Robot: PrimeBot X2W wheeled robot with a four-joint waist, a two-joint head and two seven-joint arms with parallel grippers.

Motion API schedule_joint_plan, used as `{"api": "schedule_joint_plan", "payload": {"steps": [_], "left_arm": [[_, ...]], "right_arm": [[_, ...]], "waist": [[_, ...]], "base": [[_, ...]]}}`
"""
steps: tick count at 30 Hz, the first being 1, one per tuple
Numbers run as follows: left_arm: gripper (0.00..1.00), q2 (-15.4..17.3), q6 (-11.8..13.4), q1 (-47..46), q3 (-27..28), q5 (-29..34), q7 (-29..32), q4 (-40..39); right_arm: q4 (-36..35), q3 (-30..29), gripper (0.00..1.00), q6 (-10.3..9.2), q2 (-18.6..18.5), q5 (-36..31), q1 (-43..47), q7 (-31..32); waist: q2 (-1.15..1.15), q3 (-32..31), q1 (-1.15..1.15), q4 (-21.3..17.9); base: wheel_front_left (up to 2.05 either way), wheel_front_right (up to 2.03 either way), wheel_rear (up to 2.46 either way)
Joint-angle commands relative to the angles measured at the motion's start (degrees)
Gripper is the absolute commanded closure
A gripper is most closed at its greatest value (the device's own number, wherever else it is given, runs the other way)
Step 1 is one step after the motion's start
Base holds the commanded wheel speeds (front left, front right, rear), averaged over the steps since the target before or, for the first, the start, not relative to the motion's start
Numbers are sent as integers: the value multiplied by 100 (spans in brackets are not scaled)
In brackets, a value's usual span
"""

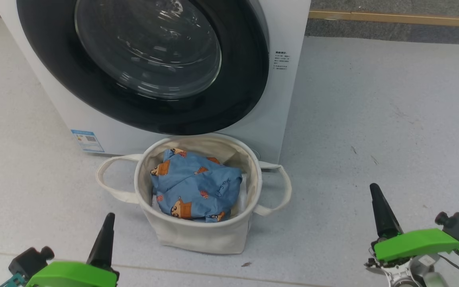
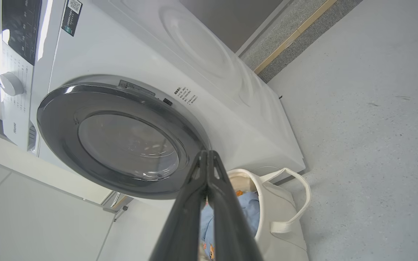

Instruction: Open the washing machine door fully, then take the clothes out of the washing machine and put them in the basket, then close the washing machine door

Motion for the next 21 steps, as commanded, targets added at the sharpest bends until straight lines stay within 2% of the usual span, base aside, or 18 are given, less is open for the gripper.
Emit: {"api": "schedule_joint_plan", "payload": {"steps": [1, 21], "left_arm": [[100, 17, -46, -212, 227, -129, 45, -128], [100, -258, -141, -208, 655, -953, 344, -15]], "right_arm": [[-161, 8, 100, 1, -80, 198, -138, 51], [-60, -216, 100, 0, -81, 1456, -108, 304]], "waist": [[0, -5, 0, 8], [0, -62, 0, 89]], "base": [[0, 0, 0], [0, 0, 0]]}}
